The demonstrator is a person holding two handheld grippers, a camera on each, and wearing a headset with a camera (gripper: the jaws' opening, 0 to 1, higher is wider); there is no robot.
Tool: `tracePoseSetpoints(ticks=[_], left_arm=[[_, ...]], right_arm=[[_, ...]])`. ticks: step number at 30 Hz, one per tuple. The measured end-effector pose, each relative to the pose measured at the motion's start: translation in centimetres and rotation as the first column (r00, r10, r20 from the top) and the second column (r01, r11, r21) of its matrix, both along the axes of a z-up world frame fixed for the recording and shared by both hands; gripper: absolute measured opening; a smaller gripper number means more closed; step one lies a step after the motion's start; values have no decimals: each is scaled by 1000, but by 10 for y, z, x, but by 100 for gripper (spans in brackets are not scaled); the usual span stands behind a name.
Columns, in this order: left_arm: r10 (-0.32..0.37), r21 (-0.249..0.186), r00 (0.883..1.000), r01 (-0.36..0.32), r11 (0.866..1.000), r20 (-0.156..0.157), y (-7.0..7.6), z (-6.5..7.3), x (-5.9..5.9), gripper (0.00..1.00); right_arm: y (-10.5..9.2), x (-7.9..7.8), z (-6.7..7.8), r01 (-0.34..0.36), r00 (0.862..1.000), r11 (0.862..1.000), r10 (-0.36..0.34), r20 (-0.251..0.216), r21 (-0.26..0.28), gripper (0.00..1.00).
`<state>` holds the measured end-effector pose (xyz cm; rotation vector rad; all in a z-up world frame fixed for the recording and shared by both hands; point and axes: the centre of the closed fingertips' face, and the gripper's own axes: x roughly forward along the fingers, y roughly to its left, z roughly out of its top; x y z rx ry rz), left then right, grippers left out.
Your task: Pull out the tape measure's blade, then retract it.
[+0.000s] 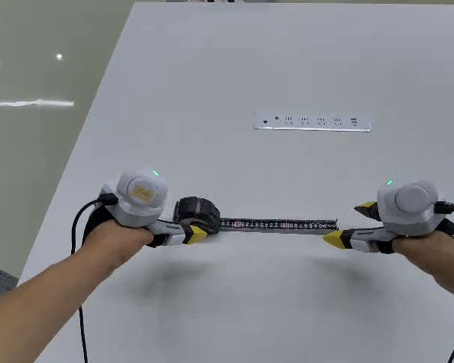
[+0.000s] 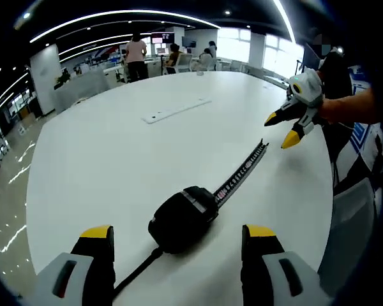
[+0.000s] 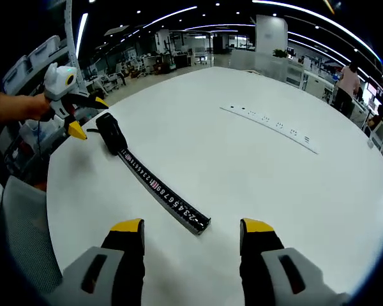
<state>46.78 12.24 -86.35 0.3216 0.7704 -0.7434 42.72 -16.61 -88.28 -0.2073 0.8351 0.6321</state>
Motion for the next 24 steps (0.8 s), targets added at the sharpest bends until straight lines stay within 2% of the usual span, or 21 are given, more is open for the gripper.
tracePoseSetpoints(ticks=[4, 12, 16, 20, 21, 24], left_arm=[[29, -6, 1000, -29, 1000, 7, 1, 1, -1, 80], [87, -31, 996, -87, 996, -1, 1, 6, -9, 80], [90, -32, 996, -90, 995, 0, 1, 6, -9, 80], [122, -45, 993, -121, 992, 1, 1, 7, -14, 81], [146, -59, 989, -145, 988, 0, 0, 11, -19, 81], [158, -65, 988, -157, 985, -2, -2, 12, -25, 81]], right_arm=[[2, -5, 4, 26, 1000, 1000, -26, 1, 12, 62], [7, -12, 11, 96, 995, 994, -97, 11, 45, 68], [7, -13, 11, 99, 995, 994, -99, 12, 46, 70], [9, -18, 15, 126, 992, 990, -127, 8, 60, 72], [9, -19, 17, 154, 988, 986, -155, 13, 70, 73], [13, -24, 19, 167, 986, 983, -169, 15, 78, 75]])
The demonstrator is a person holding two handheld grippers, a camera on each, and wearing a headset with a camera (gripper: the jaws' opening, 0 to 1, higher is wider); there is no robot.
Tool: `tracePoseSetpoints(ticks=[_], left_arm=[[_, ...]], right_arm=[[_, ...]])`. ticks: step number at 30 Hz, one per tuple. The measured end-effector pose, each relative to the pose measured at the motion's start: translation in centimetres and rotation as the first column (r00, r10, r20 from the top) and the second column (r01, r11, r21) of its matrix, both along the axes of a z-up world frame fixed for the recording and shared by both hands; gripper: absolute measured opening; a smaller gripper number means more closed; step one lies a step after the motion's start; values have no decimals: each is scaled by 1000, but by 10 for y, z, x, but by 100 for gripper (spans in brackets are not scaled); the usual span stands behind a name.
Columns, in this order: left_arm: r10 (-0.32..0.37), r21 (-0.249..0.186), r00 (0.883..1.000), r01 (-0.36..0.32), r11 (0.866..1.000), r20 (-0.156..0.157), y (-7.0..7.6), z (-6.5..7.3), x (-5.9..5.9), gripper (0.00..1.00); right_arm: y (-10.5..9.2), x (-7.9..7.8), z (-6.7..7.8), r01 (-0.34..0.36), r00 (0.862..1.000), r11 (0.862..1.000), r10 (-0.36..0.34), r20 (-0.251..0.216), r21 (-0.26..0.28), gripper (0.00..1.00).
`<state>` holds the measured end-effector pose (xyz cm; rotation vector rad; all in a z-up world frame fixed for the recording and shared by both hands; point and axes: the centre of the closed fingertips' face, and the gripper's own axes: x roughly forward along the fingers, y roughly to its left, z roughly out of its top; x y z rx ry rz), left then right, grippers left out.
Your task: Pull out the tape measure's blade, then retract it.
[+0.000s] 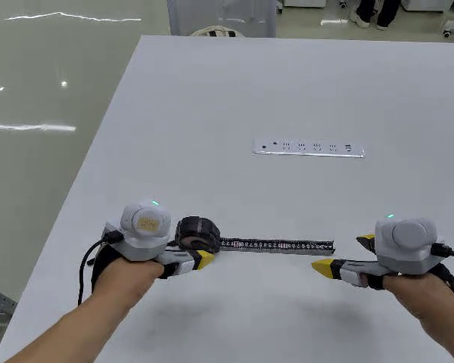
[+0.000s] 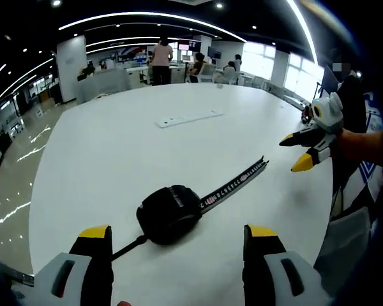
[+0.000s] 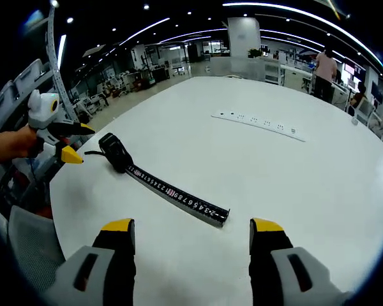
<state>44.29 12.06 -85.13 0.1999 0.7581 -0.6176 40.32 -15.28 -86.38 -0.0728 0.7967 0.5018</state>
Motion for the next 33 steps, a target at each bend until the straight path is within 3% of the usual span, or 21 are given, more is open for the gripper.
tracePoseSetpoints(ticks=[11, 21, 25, 27, 33], left_arm=[[73, -25, 997, -73, 997, -2, 0, 8, -18, 86], [154, -37, 988, -153, 988, 30, 3, 22, -28, 88], [169, -35, 985, -168, 985, 24, 3, 25, -33, 88], [174, -42, 985, -173, 984, 4, 1, 25, -37, 88], [188, -53, 982, -188, 981, 0, -4, 31, -45, 89]], right_arm=[[10, -13, 8, 39, 999, 999, -39, 9, 21, 78], [16, -23, 13, 76, 997, 997, -76, 10, 31, 83], [18, -27, 16, 95, 995, 995, -96, 10, 35, 86], [20, -31, 19, 103, 995, 994, -104, 8, 35, 88], [25, -39, 25, 109, 994, 993, -109, 5, 37, 91]])
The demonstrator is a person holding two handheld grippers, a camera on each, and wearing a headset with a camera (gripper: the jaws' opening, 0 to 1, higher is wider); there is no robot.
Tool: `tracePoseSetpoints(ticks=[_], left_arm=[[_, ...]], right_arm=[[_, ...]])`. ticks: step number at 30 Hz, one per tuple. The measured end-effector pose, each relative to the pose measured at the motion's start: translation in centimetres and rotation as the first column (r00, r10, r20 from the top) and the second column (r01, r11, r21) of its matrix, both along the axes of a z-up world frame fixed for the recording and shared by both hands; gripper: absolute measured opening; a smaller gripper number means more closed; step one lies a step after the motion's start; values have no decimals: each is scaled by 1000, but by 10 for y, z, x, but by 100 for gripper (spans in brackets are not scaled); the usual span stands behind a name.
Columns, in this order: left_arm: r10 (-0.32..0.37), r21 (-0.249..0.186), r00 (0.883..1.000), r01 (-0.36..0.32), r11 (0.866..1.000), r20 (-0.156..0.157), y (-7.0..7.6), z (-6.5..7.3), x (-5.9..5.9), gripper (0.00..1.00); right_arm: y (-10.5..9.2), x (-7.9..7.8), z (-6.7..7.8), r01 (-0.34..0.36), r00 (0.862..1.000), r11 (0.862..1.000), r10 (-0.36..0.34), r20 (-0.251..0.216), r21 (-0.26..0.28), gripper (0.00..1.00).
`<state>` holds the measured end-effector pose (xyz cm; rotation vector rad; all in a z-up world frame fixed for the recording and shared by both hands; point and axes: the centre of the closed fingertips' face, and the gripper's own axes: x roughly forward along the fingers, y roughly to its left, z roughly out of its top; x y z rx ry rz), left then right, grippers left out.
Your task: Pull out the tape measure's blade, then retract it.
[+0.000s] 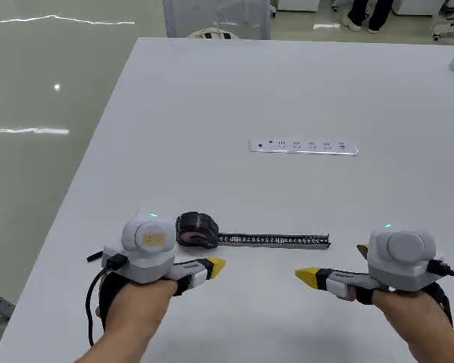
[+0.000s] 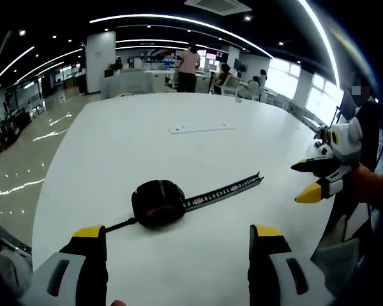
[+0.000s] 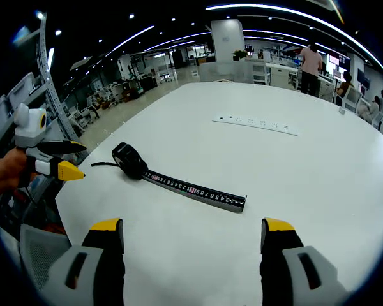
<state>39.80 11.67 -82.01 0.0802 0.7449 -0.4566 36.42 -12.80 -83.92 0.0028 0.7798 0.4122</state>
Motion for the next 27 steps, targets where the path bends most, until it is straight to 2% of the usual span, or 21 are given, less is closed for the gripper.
tracePoseSetpoints(ticks=[14, 22, 27], left_arm=[[-21, -12, 1000, 21, 1000, 2, -17, 13, -22, 90], [-23, -19, 1000, 23, 1000, 12, -20, 24, -33, 90], [-20, -20, 1000, 20, 1000, 13, -19, 28, -37, 90]], right_arm=[[6, -17, 25, 16, 1000, 1000, -16, 24, 8, 93], [7, -32, 38, 29, 999, 1000, -30, 40, 9, 93], [8, -37, 41, 29, 999, 1000, -30, 42, 8, 93]])
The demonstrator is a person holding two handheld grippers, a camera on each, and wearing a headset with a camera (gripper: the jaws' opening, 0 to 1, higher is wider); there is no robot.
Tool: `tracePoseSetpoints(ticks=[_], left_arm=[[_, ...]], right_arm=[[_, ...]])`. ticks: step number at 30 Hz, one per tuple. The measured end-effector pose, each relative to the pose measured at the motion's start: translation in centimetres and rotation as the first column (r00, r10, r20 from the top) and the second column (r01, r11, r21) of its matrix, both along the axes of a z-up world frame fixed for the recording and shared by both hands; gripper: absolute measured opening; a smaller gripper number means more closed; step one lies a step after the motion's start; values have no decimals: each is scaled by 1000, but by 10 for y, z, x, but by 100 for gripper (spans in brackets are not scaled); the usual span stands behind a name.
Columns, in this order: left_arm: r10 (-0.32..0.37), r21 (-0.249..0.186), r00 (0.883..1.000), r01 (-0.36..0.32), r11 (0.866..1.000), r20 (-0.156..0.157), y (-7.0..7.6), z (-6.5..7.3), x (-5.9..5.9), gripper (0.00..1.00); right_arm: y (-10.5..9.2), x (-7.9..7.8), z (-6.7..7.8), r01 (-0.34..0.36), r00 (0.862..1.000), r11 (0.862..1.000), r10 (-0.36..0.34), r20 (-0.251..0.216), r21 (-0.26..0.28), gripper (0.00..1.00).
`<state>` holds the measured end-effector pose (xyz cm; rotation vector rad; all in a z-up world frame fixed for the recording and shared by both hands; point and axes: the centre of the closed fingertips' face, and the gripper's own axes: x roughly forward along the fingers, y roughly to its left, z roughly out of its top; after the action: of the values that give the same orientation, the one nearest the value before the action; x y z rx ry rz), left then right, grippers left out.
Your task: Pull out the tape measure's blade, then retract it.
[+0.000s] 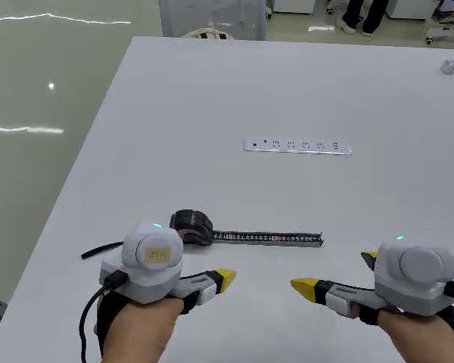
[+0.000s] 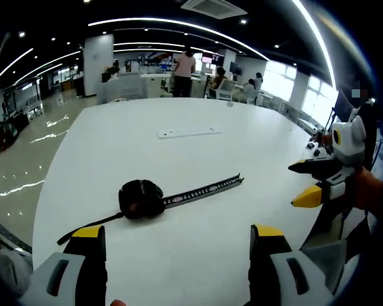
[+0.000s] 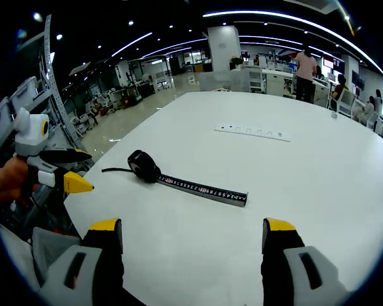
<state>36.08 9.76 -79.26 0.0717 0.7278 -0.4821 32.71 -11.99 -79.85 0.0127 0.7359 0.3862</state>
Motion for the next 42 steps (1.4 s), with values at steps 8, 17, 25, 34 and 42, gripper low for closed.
tracePoseSetpoints(ticks=[8, 17, 25, 34, 42], left_arm=[[17, 8, 1000, -17, 1000, -2, 5, 9, -19, 90], [17, 21, 1000, -17, 1000, -18, 7, 9, -32, 90], [15, 27, 1000, -14, 1000, -25, 6, 11, -37, 90], [26, 24, 999, -25, 999, -37, 4, 14, -43, 90], [66, 21, 997, -65, 998, -44, 9, 16, -43, 90]], right_arm=[[3, -15, 13, 10, 1000, 1000, -10, 10, 7, 93], [4, -25, 22, 13, 1000, 1000, -13, 20, 5, 93], [3, -29, 28, 4, 1000, 1000, -4, 28, -2, 92], [2, -38, 28, 0, 1000, 1000, 0, 4, 4, 91], [6, -36, 28, -19, 1000, 1000, 19, -3, 5, 90]])
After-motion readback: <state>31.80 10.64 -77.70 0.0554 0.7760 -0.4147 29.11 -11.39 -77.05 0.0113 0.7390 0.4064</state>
